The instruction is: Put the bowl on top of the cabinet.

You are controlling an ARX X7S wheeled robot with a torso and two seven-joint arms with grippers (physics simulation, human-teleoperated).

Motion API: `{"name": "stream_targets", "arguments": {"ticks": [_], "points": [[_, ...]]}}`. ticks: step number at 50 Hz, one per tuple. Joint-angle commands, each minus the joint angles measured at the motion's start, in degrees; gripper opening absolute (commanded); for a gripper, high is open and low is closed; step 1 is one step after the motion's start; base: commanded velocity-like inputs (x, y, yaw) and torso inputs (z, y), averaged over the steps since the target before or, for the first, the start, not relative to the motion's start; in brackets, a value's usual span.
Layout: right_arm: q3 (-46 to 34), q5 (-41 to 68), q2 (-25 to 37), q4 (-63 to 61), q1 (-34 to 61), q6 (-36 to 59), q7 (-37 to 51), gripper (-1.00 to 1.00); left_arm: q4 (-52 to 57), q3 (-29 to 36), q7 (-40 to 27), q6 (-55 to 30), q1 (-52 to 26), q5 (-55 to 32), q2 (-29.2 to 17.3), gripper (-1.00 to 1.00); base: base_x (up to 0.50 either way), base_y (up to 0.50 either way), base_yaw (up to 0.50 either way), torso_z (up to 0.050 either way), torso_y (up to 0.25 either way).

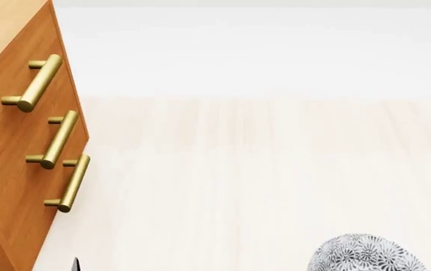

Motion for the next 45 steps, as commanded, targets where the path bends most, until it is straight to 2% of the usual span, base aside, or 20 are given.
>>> {"name": "stream_targets", "arguments": {"ticks": [1, 45], "points": [[-0.77, 1.05, 0.88, 1.35, 1.63, 1.79, 0.58, 1.00, 0.05, 0.18, -0.21, 0.18, 0.06, -0.12, -0.25, 1.00, 0.00, 0.00, 0.00, 0.000, 0.000], [-3.95, 4.14, 2.57, 10.75, 10.44, 8.79, 3.15, 1.00, -0.30, 0.86, -1.00, 0.37, -0.38, -0.46, -0.83, 1.00, 0.00, 0.00, 0.00, 0.000, 0.000]]}}
